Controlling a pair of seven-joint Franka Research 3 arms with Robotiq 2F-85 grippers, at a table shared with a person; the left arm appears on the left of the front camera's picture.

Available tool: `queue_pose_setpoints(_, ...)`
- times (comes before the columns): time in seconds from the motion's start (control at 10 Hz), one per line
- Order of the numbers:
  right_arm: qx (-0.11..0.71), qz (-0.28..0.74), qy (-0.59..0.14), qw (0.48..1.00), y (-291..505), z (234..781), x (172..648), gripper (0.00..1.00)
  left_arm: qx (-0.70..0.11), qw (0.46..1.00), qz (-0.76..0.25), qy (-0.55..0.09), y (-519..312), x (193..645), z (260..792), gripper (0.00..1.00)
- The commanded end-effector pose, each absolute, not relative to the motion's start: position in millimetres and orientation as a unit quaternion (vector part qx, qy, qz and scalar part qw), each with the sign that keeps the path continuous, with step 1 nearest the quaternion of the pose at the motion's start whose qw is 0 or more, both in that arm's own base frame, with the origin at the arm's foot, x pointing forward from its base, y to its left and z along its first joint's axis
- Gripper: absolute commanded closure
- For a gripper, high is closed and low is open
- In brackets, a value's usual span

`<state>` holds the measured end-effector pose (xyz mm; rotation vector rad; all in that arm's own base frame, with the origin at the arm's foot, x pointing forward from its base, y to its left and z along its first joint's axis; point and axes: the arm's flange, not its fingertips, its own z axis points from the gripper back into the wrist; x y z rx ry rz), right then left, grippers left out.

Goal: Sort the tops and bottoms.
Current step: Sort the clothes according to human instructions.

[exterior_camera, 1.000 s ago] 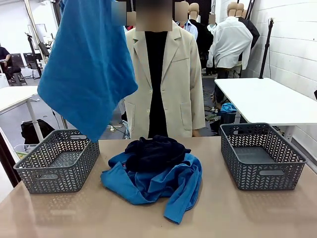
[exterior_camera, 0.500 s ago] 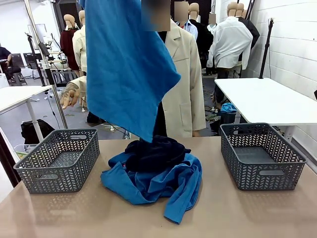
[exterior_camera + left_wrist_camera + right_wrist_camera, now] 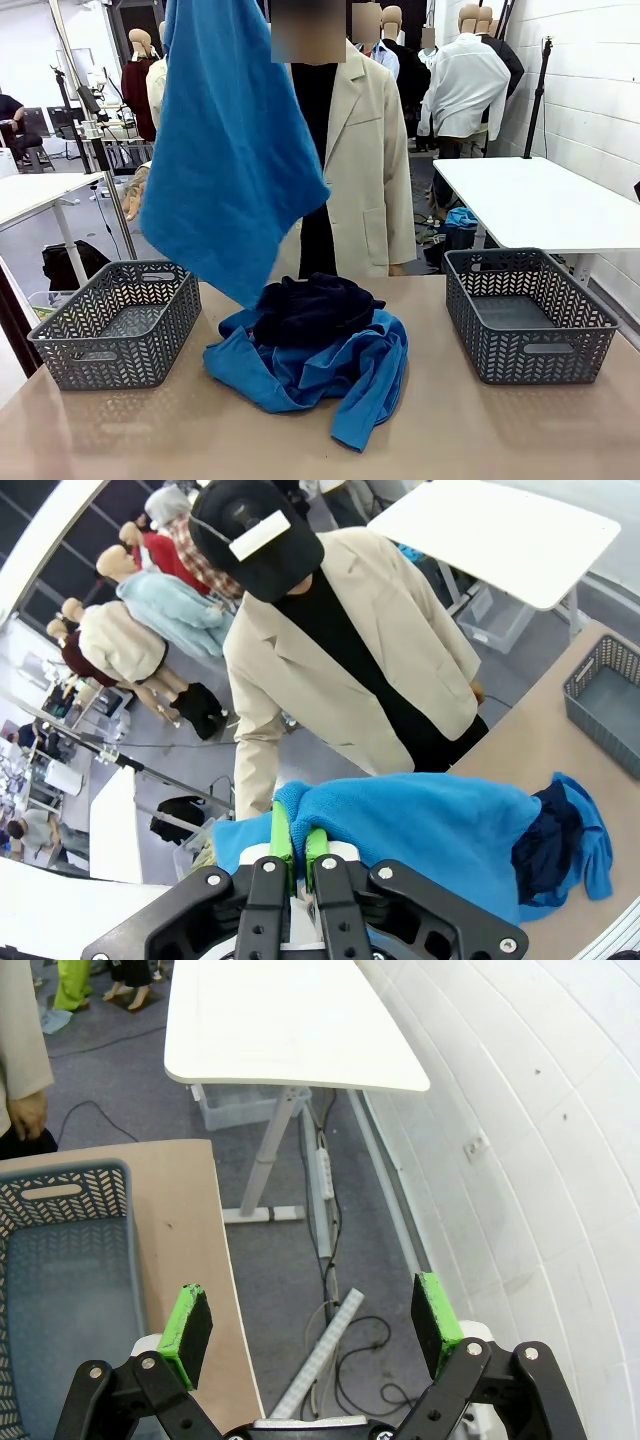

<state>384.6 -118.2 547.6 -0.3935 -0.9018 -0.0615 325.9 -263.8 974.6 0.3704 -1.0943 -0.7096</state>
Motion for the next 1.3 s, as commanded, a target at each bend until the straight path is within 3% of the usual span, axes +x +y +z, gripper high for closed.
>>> queue_pose_setpoints(0.0,-0.195,-0.022,-0.43,0.881,-116,546,385,0.0,0.188,0.782,-0.292,-0.518,-212,327,971,1.0)
queue_pose_setpoints(0.3,-0.195,-0.022,-0.43,0.881,-116,546,385,0.0,0.195,0.824,-0.227,-0.482,-137,336,947,1.0)
queue_pose_setpoints(0.5,-0.195,-0.022,-0.43,0.881,-116,546,385,0.0,0.217,0.808,-0.218,-0.502,-104,343,938,1.0)
queue_pose_setpoints(0.9,-0.195,-0.022,-0.43,0.881,-116,546,385,0.0,0.179,0.838,-0.174,-0.485,-33,371,855,1.0)
queue_pose_setpoints(1.2,-0.195,-0.022,-0.43,0.881,-116,546,385,0.0,0.138,0.854,-0.156,-0.476,-27,363,806,1.0)
